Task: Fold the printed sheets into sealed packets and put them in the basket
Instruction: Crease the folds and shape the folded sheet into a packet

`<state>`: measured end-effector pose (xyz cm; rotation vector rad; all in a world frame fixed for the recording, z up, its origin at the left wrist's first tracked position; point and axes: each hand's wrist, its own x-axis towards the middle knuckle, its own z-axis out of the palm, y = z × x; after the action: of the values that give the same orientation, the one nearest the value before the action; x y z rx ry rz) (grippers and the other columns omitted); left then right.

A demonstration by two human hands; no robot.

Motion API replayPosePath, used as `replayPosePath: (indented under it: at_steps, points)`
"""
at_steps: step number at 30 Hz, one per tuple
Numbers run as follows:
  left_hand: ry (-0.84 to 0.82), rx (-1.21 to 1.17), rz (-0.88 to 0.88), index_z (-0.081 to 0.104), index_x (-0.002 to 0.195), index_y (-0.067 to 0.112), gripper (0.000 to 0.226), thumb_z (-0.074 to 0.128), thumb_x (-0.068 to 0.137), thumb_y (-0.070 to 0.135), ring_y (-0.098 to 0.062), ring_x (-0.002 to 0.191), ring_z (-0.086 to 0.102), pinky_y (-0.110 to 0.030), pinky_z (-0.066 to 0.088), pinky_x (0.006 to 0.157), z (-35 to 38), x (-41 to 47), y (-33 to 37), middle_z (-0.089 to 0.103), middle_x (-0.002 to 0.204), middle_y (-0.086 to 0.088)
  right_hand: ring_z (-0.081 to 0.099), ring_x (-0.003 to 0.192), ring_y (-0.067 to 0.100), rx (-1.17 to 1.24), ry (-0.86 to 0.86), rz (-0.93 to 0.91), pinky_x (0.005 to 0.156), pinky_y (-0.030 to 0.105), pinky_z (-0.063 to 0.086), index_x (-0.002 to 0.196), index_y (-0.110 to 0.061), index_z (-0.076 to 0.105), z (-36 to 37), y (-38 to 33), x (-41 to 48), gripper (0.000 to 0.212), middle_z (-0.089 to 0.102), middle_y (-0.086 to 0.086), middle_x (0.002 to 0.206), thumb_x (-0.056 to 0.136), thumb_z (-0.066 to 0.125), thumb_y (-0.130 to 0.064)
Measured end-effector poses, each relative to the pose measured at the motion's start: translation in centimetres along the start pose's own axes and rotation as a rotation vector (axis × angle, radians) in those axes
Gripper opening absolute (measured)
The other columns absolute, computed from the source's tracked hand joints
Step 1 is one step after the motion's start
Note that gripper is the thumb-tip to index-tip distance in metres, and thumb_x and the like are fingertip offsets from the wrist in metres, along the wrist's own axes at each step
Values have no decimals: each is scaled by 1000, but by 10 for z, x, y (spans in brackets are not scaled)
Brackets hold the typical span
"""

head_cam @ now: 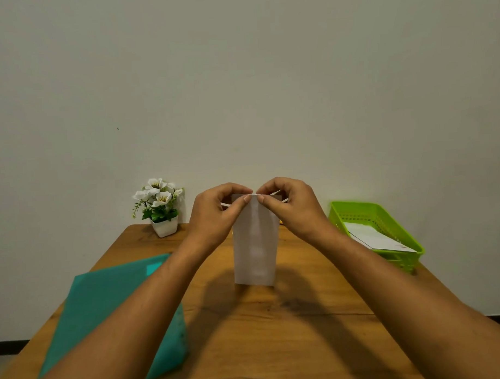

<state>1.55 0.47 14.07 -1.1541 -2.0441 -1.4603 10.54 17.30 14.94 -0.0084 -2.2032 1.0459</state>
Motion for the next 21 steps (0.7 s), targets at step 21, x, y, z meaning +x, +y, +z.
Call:
replayPosePath:
  at_steps: [21]
  points:
    - [139,-316,-327,64,76,11,29,80,89,32,-25,68,62,-57,60,73,-2,-18,-22,61,64,-14,63,71,9,296,-17,175,66,25,51,80,-19,72,3,22,-3,17,70,-6,75,95,71,-12]
